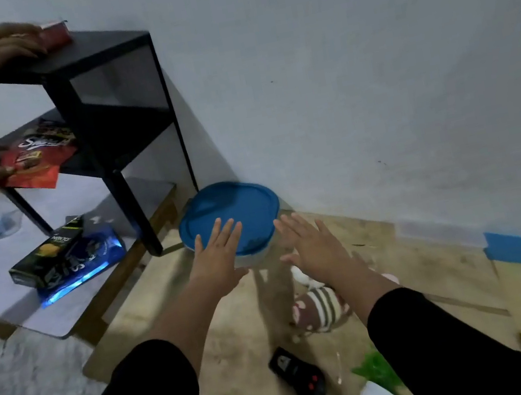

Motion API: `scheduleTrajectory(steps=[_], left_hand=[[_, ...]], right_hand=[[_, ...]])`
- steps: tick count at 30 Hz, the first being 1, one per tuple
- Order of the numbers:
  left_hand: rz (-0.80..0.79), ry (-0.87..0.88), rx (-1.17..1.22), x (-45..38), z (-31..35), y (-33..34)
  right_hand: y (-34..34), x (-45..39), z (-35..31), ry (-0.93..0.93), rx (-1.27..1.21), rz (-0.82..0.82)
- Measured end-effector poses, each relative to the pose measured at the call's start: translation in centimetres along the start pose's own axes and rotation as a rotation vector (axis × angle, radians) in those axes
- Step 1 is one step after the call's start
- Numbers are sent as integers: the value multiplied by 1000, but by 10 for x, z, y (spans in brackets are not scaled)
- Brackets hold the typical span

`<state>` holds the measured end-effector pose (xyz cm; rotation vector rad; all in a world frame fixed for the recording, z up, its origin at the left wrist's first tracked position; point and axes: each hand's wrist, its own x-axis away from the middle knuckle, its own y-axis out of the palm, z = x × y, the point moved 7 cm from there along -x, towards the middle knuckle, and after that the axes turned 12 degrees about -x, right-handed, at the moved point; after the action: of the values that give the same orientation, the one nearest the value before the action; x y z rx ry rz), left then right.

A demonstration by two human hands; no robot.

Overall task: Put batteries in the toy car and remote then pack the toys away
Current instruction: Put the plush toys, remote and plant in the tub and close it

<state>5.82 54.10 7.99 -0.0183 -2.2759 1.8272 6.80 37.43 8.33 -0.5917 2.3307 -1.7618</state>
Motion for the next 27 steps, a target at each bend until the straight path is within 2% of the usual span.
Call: scheduleTrajectory(steps=[6, 11, 18, 23, 27], left_hand=[[-70, 115, 34, -46, -40, 31], [-99, 216, -13, -74, -44, 50], [-97, 263, -68, -96, -43, 60], [-83, 299, -110, -100, -37, 60], [-72, 325, -103, -99, -40, 56]], right_hand=[[41, -55, -30, 61, 82, -79], [68, -76, -31, 125, 115, -134], [64, -85, -31, 79, 157, -192], [63, -87, -28, 72, 62, -194], [53, -88, -32, 55, -179, -80]])
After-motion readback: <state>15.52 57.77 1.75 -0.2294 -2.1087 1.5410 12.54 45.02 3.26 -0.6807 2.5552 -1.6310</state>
